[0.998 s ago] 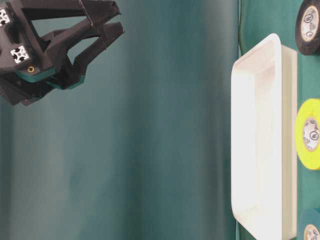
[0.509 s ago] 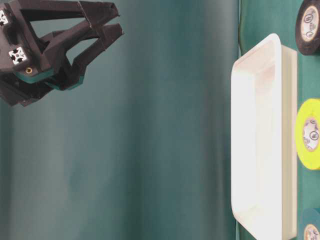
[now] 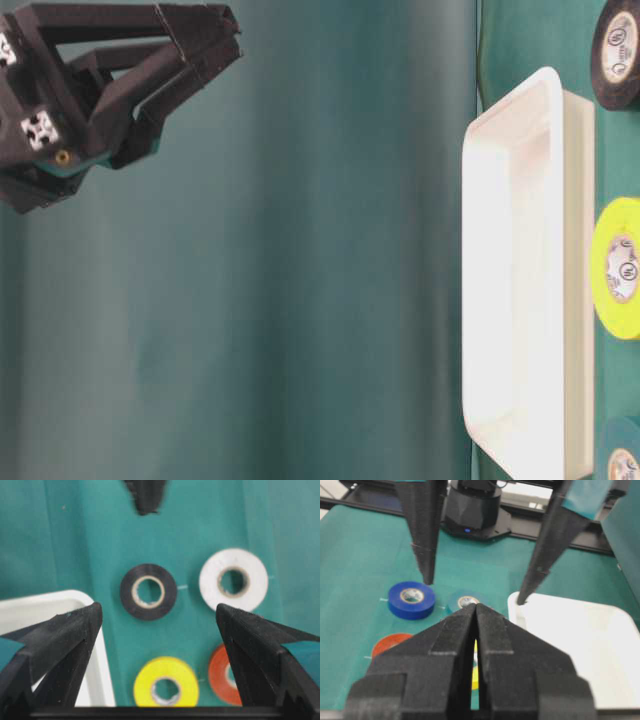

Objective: Place the tape from the fixed location into the white case.
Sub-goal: 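Rotate the left gripper downward above the black tape roll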

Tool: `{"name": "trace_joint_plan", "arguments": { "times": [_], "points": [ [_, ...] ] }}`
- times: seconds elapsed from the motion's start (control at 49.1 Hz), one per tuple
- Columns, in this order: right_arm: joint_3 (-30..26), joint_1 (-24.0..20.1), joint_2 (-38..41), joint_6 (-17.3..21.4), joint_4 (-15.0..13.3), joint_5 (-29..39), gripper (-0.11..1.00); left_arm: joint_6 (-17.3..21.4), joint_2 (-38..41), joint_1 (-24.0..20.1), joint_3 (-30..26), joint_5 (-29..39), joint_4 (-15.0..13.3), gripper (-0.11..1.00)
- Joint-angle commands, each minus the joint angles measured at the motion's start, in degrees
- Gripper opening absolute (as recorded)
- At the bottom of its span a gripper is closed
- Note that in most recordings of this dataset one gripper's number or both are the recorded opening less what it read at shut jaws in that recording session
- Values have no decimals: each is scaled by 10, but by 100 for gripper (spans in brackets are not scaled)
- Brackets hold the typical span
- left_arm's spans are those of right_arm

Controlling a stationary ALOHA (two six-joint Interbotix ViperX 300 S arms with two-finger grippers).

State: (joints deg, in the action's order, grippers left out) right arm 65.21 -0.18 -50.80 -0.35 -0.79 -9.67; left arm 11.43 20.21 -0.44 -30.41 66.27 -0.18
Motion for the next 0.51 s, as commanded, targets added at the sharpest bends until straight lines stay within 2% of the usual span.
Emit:
{"name": "trace_joint_plan", "arguments": {
  "times": [0.0, 0.224, 0.489],
  "points": [
    [-14, -1, 4, 2, 0, -3, 0, 25, -11, 6, -10, 3, 1, 99],
    [-13, -1, 9, 4, 0, -4, 0, 117, -14, 9, -2, 6, 1, 99],
    [-12, 0, 15, 4, -1, -3, 0, 134, -14, 6, -3, 6, 1, 99]
  ]
}}
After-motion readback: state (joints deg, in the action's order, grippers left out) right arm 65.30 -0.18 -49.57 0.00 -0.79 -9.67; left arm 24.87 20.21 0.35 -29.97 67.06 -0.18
